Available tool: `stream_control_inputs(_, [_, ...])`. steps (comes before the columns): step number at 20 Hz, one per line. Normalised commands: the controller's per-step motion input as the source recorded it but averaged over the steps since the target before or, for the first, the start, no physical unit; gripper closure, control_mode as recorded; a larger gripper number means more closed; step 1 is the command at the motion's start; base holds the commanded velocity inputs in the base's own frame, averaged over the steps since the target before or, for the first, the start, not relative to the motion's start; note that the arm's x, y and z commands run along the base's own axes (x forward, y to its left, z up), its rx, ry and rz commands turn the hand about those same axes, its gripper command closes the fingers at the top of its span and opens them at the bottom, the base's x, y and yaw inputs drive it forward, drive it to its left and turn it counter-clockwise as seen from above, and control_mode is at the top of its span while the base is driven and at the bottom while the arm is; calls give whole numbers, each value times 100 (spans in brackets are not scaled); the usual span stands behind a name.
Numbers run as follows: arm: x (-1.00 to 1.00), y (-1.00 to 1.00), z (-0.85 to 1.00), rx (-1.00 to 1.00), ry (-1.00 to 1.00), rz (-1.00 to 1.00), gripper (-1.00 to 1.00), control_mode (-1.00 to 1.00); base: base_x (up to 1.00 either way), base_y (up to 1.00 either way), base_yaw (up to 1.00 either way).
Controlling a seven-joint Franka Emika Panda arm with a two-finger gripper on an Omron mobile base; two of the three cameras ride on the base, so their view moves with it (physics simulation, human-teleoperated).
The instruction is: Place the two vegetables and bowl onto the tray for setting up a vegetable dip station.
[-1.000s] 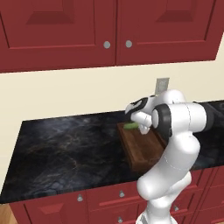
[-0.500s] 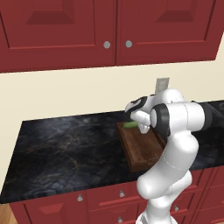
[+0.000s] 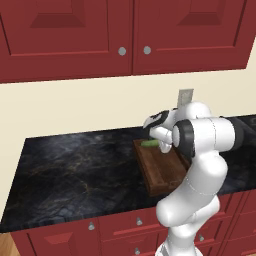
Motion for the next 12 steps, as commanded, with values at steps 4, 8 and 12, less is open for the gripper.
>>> stream_control_inputs(4, [-29,-15,23,0,0,0,-100,-100,0,0,0])
stream_control_inputs(8, [-38,-19,28,0,0,0,-100,-100,0,0,0])
stream_control_inputs(12, [-26,-1,38,0,0,0,-100,-100,0,0,0])
